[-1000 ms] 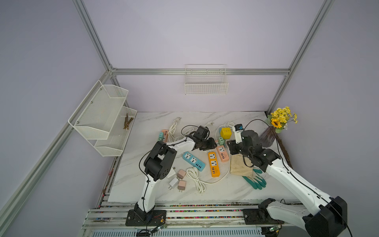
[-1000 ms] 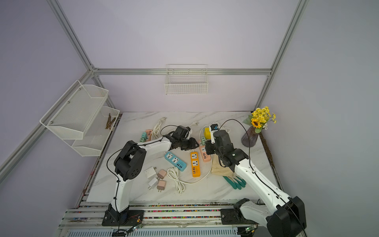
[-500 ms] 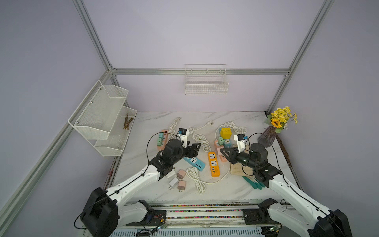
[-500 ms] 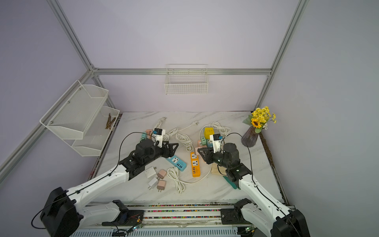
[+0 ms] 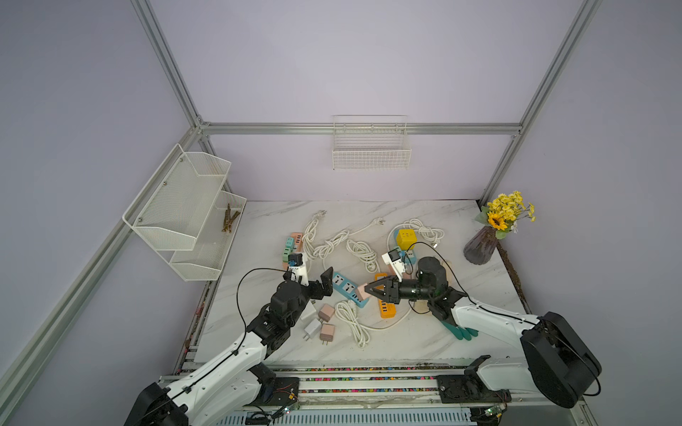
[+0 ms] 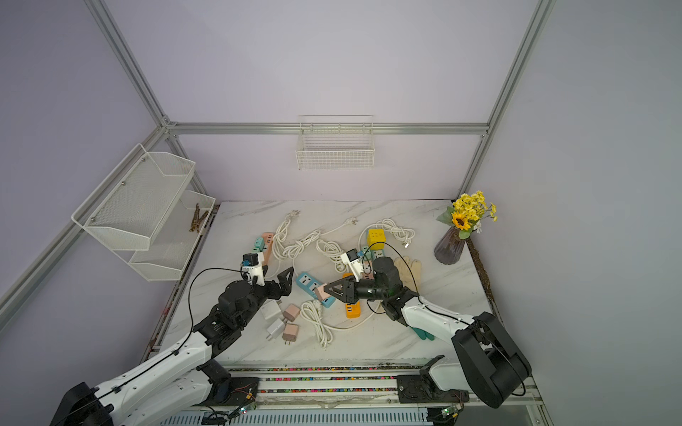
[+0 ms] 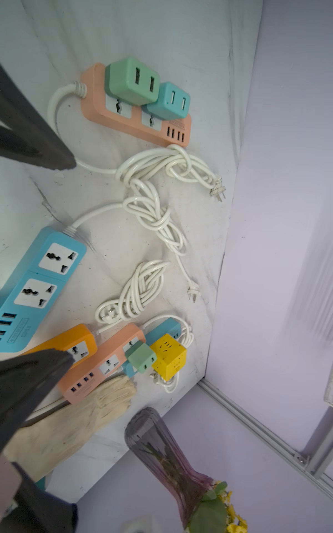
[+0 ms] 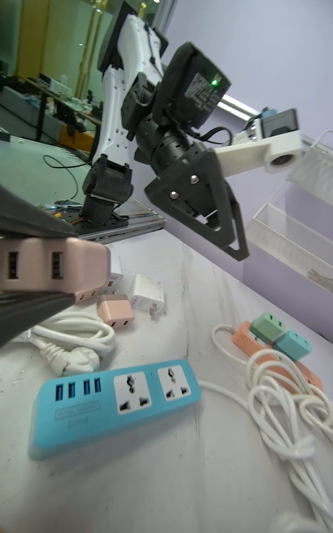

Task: Pull the plug off the socket
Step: Place the plug at the center of the board.

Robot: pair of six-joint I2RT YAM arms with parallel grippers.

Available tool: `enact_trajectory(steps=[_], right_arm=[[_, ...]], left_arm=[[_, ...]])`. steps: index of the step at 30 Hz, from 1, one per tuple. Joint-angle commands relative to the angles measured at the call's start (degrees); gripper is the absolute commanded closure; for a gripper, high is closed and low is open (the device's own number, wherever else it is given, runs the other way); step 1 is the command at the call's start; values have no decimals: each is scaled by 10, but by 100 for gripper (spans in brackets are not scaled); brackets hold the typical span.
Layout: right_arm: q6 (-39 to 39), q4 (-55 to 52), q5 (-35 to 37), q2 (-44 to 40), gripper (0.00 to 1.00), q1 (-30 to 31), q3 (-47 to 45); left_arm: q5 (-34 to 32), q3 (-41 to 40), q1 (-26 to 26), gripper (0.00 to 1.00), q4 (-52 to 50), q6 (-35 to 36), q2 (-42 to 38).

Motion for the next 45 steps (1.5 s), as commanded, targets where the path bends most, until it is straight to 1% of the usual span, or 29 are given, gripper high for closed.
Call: enact_trajectory(steps=[1, 8, 13, 16, 18, 21, 27, 32, 36, 41, 43, 45], right_arm=[[-53, -39, 27, 29, 80, 35, 31], [-46, -32, 67, 93, 79, 79, 64], [-10, -29, 112, 174, 78, 99, 111], [-7, -71, 146, 220, 78, 113, 166], [-19, -122, 180, 251, 78, 123, 217], [-24, -165, 205, 297, 76, 131, 282], [-36, -228, 229, 366, 74, 141, 382], [-49, -271, 233, 402, 72, 154, 434], [-65, -307, 249, 413, 61, 165, 462], [-87, -334, 286, 396, 49, 168, 470], [-98, -345, 303, 382, 46, 169, 470], [-111, -355, 321, 365, 45, 168, 468]], left_arm=[[-58, -20, 7, 0, 29, -29, -30], [-95, -38, 24, 0, 26, -59, -43], [-100, -49, 35, 0, 40, -66, -35], [-101, -50, 40, 0, 39, -68, -35], [-102, -51, 41, 0, 39, -68, -38], [-104, -52, 41, 0, 37, -68, -46], [-106, -58, 41, 0, 34, -67, -69], [-100, -59, 41, 0, 36, -70, -74], [-94, -59, 41, 0, 38, -71, -72], [-84, -59, 41, 0, 42, -73, -70], [-83, -59, 41, 0, 42, -72, -70], [-81, -59, 41, 0, 43, -72, -73]])
